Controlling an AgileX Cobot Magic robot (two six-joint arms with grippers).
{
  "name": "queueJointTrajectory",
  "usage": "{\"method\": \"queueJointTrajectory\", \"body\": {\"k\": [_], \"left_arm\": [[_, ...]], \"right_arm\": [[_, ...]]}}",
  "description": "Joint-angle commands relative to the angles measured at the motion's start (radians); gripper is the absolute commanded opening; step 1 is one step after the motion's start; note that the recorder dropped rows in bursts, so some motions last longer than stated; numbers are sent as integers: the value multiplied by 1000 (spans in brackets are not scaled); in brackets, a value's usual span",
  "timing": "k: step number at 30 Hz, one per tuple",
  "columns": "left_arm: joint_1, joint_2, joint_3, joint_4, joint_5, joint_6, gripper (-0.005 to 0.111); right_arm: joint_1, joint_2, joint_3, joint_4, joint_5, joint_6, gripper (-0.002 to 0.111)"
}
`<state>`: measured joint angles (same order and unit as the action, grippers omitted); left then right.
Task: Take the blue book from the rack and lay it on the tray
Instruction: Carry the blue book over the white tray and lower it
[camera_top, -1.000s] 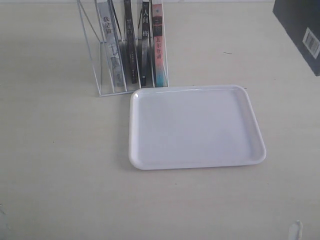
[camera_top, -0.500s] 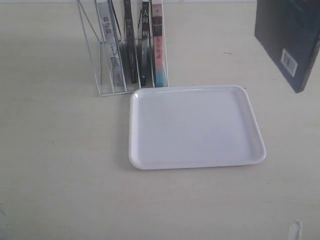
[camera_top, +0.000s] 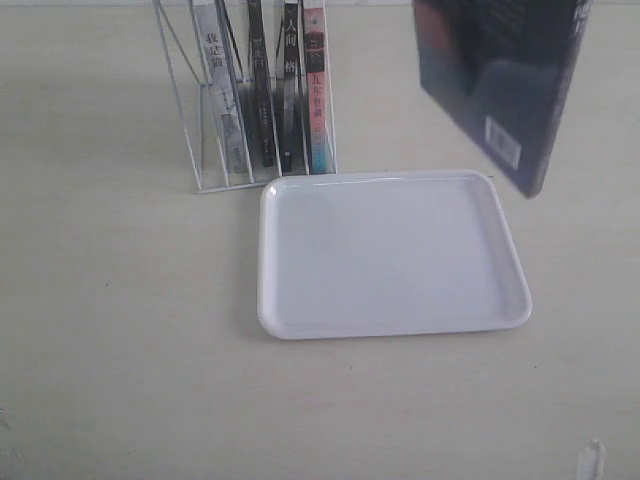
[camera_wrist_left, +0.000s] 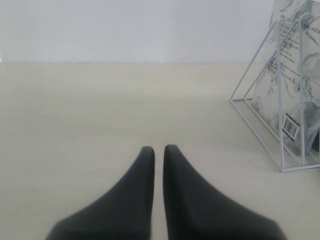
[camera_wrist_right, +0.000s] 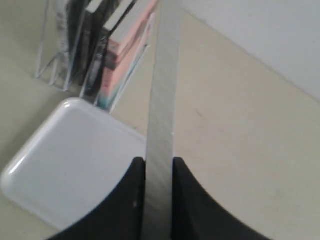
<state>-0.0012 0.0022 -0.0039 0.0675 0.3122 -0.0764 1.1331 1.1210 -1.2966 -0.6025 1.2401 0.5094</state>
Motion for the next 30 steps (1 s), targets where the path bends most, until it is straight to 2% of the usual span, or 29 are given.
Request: {"method": "queueJointTrajectory", "body": {"k": [1, 7, 11, 18, 30], "left_arm": [[-10, -2, 4, 2, -6, 2, 6], [-10, -2, 4, 2, -6, 2, 6], [-10, -2, 4, 2, -6, 2, 6], [-10, -2, 4, 2, -6, 2, 6], [-10, -2, 4, 2, -6, 2, 6]], "right_arm": [[-98, -29, -4, -164, -19, -21, 0], [-415, -5, -4, -151, -19, -208, 0], [-503, 61, -4, -63, -19, -284, 0], [-490, 182, -4, 109, -19, -284, 0], [-156, 192, -4, 109, -19, -39, 0]]}}
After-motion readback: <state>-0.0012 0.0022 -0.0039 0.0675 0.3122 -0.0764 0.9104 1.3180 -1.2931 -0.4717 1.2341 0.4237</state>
